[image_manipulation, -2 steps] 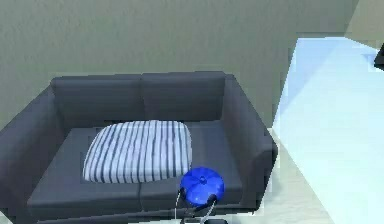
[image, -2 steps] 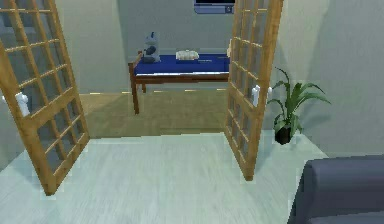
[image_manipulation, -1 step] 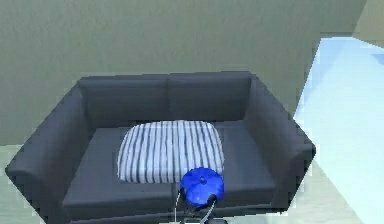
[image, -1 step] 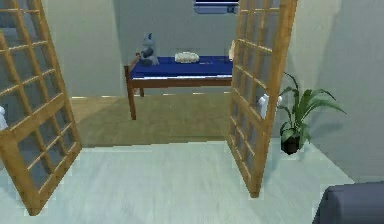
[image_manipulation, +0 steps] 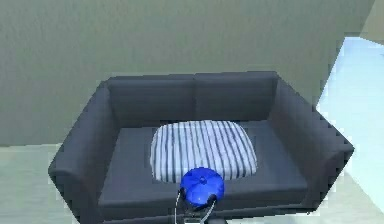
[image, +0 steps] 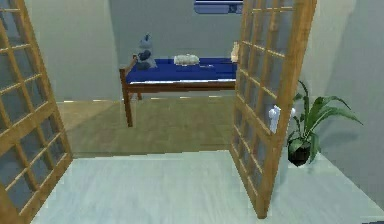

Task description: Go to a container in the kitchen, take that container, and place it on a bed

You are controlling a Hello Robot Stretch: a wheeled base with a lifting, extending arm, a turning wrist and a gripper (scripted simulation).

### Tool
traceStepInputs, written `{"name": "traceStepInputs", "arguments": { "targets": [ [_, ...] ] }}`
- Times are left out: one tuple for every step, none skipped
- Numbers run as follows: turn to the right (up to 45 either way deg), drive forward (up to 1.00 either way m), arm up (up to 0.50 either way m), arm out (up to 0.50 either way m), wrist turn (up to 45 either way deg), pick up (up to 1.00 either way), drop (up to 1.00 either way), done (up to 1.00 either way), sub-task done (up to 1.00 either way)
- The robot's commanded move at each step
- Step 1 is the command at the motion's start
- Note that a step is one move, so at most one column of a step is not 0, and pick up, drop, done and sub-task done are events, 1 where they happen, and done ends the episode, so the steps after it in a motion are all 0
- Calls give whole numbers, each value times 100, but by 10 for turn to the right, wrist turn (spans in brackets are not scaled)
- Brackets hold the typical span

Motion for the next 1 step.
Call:
{"name": "traceStepInputs", "arguments": {
  "targets": [
    [0,100,0,0,0,0,0,0,0]
  ]
}}
